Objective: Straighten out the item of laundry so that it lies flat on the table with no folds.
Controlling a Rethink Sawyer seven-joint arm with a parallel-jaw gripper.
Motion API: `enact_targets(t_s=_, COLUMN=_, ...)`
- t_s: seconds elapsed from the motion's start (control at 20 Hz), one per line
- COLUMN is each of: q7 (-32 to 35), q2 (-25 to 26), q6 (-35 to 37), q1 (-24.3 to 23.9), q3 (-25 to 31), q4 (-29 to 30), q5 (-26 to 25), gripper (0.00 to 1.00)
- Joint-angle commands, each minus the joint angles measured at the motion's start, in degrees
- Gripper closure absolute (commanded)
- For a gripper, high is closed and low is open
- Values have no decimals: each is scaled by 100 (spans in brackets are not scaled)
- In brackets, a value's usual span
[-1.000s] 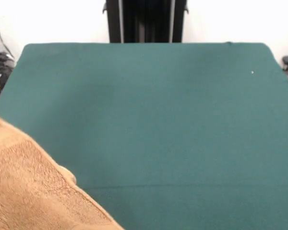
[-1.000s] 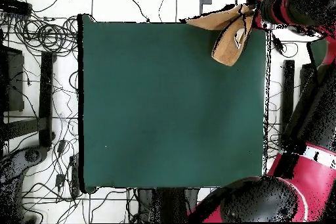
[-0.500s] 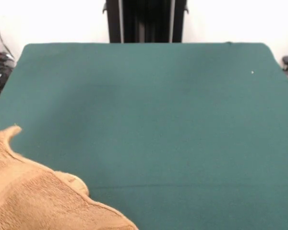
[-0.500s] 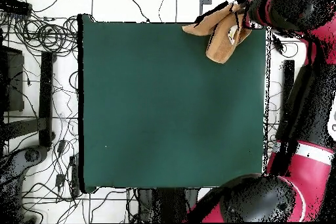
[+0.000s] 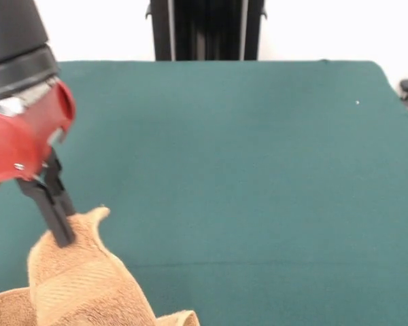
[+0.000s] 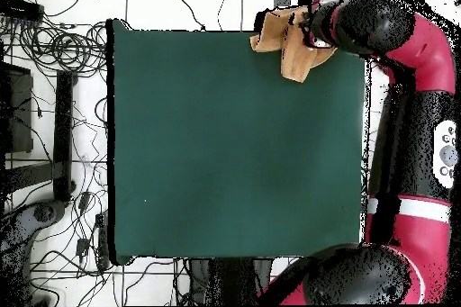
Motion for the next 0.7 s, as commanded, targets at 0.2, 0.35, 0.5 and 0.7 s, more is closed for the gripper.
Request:
enact_targets(t_s=0.2, q7=1761, q2=-143, q6=-1043, q1=111, q3=-518, q4=2104, q5=-29, gripper=100)
enact_targets(t_s=0.35, q7=1837, q2=-95, q6=-1155, q1=154, q3=-622, q4=2197, q5=-2, gripper=100)
enact_targets(t_s=0.5, q7=1964, q2=-86, q6=-1276, q1=195, q3=-721, q4=2315, q5=56, gripper=100)
enact_targets(t_s=0.7, q7=2167, q2=-148, q6=-1212, q1=318, q3=-913, q4=2429, q5=130, gripper=100)
